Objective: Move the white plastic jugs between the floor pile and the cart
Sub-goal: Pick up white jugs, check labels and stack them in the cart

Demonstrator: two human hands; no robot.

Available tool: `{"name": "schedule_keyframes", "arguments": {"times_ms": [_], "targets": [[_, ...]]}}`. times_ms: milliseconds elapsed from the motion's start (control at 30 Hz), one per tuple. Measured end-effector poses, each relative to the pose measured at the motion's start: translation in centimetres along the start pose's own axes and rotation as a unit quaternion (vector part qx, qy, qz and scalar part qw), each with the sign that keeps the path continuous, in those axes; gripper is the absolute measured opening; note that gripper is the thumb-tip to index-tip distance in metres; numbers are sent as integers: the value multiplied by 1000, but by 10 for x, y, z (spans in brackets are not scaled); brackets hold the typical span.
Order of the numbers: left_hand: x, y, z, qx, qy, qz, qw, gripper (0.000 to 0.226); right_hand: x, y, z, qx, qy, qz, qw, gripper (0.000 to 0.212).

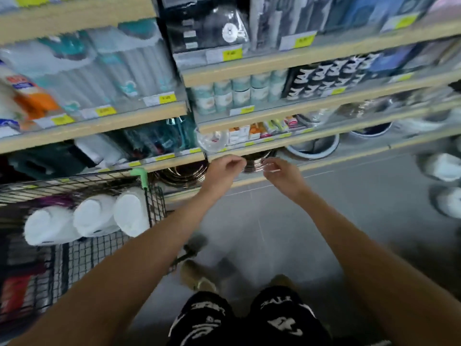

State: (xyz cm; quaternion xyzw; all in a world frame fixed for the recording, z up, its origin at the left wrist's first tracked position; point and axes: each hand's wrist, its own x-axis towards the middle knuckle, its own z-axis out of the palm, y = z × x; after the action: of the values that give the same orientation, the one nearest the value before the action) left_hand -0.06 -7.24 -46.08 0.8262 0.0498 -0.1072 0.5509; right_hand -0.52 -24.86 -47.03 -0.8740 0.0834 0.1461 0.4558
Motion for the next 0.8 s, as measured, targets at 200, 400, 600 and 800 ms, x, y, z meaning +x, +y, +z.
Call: {"name": "schedule_keyframes", "arguments": {"times_ms": [200, 400, 600, 800], "targets": [[1, 65, 128, 17, -66, 48, 997, 7, -22, 68, -116, 16, 53, 22, 998, 34], [17, 118, 230, 19, -120, 86, 989, 4, -39, 123, -215, 21, 113, 23, 993, 33], [37, 167, 310, 26, -188, 106, 976, 4, -43, 174, -291, 61, 170, 53, 982, 32], [87, 205, 408, 58, -246, 133, 958, 6, -30, 234, -362, 85, 227, 104, 965, 32]]}}
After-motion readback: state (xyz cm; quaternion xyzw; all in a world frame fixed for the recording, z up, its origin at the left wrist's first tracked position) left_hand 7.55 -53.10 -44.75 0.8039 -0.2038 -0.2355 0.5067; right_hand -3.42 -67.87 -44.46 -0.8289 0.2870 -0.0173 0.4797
